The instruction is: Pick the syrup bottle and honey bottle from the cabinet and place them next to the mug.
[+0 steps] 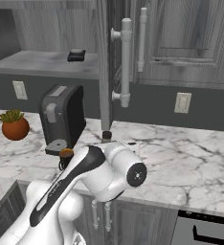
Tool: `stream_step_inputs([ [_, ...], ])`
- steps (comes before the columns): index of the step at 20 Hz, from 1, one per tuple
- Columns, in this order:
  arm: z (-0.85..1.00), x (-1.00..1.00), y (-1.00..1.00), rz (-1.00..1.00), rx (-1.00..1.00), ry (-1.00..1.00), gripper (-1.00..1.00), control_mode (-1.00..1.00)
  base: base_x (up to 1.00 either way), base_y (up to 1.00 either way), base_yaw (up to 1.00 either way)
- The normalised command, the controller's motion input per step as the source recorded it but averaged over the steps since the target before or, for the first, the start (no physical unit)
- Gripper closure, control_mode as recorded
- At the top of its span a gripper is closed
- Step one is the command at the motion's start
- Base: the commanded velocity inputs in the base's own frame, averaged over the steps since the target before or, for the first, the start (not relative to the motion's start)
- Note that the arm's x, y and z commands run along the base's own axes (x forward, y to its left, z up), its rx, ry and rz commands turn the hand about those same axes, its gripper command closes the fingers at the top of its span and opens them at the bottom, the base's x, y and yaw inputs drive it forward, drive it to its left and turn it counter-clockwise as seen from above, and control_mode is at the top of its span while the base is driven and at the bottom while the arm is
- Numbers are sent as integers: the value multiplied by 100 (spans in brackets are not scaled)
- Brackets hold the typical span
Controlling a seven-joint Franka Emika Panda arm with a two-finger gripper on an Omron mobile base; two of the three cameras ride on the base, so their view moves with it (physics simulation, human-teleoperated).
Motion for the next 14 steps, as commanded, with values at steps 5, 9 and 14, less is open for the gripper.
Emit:
stream_step_inputs([
  [5,-5,39,0,7,0,0,100,-100,0,0,0],
  [9,-14,25,0,4,0,0,100,-100,0,0,0],
  [14,-15,14,0,3,0,0,100,-100,0,0,0],
])
